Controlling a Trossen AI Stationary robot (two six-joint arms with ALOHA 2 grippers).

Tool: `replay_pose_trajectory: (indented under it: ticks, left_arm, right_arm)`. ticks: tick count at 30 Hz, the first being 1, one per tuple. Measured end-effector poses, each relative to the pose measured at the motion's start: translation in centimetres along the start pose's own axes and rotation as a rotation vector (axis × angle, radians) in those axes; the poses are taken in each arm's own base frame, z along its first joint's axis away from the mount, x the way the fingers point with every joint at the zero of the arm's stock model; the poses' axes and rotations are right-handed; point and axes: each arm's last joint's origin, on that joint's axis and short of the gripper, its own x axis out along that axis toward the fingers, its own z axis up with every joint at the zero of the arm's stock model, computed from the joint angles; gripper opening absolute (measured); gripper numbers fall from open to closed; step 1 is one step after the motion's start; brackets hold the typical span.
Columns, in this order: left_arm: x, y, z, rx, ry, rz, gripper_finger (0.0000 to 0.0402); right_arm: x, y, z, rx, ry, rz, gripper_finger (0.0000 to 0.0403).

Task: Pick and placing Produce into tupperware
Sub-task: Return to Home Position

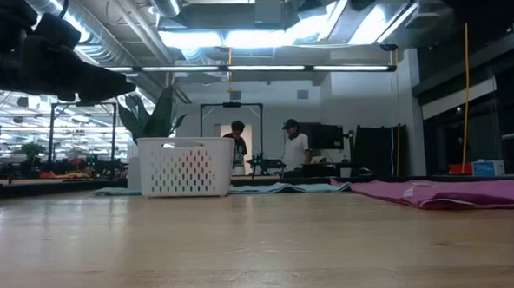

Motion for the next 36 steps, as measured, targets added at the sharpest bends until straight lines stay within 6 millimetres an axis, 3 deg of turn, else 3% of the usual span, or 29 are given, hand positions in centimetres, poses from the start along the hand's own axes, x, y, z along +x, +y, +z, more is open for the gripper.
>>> replay_pose_trajectory:
  ticks: [7, 10, 13, 15, 23, 31, 36]
  left_arm:
    - [0.0, 0.1, 0.0, -0.019, 0.004, 0.021, 0.0261]
    - [0.0, 0.1, 0.0, -0.018, 0.005, 0.022, 0.0261]
    - [0.0, 0.1, 0.0, -0.018, 0.005, 0.022, 0.0261]
    - [0.0, 0.1, 0.0, -0.017, 0.005, 0.022, 0.0261]
    - [0.0, 0.1, -0.1, -0.018, 0.006, 0.025, 0.0261]
    - [0.0, 0.1, -0.1, -0.017, 0.006, 0.025, 0.0261]
    - [0.0, 0.1, -0.1, -0.017, 0.006, 0.026, 0.0261]
  right_arm:
    - [-4.8, 2.0, 3.0, -0.097, 0.054, -0.184, 0.0213]
    - [-6.8, 3.4, 3.5, -0.165, 0.005, -0.187, 0.0213]
    - [-8.5, 4.3, 1.9, -0.185, -0.030, -0.166, 0.0213]
    - [-9.4, 4.5, -0.2, -0.167, -0.045, -0.174, 0.0213]
    - [-11.8, 5.0, -5.1, -0.188, -0.123, -0.194, 0.0213]
    - [-12.2, 5.1, -5.8, -0.292, -0.121, -0.203, 0.0213]
    - [-12.1, 4.9, -6.8, -0.256, -0.023, -0.207, 0.0213]
